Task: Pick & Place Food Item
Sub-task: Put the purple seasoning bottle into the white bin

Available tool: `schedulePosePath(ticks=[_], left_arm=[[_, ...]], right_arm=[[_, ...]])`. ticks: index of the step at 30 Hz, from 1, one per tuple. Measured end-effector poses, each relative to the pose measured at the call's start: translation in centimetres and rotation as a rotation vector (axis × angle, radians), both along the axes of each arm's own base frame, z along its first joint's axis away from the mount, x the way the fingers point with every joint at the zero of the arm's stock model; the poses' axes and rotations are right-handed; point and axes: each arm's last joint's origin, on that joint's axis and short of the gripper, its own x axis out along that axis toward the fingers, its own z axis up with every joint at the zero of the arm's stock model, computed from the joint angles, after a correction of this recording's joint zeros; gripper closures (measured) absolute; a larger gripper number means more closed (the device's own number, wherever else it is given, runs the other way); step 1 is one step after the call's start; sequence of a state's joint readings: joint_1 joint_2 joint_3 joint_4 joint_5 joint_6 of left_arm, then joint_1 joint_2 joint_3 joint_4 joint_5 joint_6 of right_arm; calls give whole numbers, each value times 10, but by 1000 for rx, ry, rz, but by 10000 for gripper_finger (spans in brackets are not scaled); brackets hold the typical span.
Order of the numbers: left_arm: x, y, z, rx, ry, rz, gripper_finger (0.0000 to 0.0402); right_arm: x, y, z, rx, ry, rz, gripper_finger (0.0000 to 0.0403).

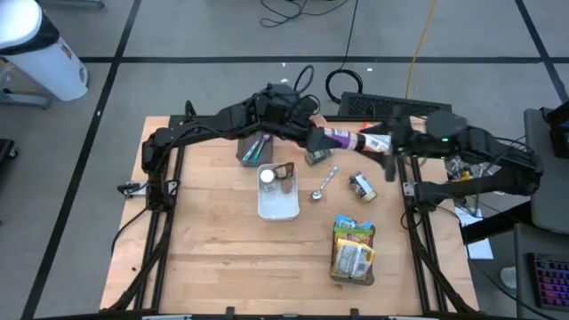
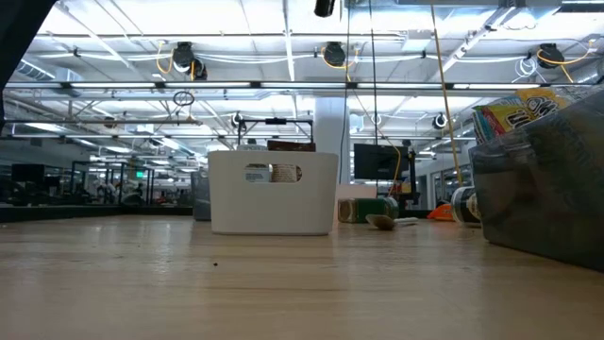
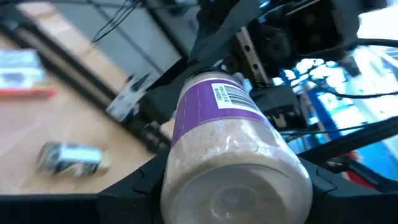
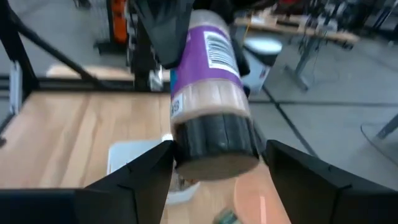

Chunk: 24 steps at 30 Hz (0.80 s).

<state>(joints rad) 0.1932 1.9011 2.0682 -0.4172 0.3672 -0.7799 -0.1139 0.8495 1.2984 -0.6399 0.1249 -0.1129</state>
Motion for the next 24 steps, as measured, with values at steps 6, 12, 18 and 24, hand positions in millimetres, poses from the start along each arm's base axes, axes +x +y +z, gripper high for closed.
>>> schedulePosePath(ticks=[6, 12, 18, 24], left_arm=[[2, 1, 15, 21, -153, -36, 188], [2, 2, 30, 46, -314, -69, 188], [3, -2, 39, 104, -434, -87, 188], [9, -9, 38, 116, -494, -145, 188]], right_arm=[[-30, 3, 12, -16, -125, -2, 156], [-41, 5, -4, -13, -274, 14, 156], [-27, 6, -28, -17, -499, 107, 160], [-10, 5, -39, -126, -640, 106, 161]])
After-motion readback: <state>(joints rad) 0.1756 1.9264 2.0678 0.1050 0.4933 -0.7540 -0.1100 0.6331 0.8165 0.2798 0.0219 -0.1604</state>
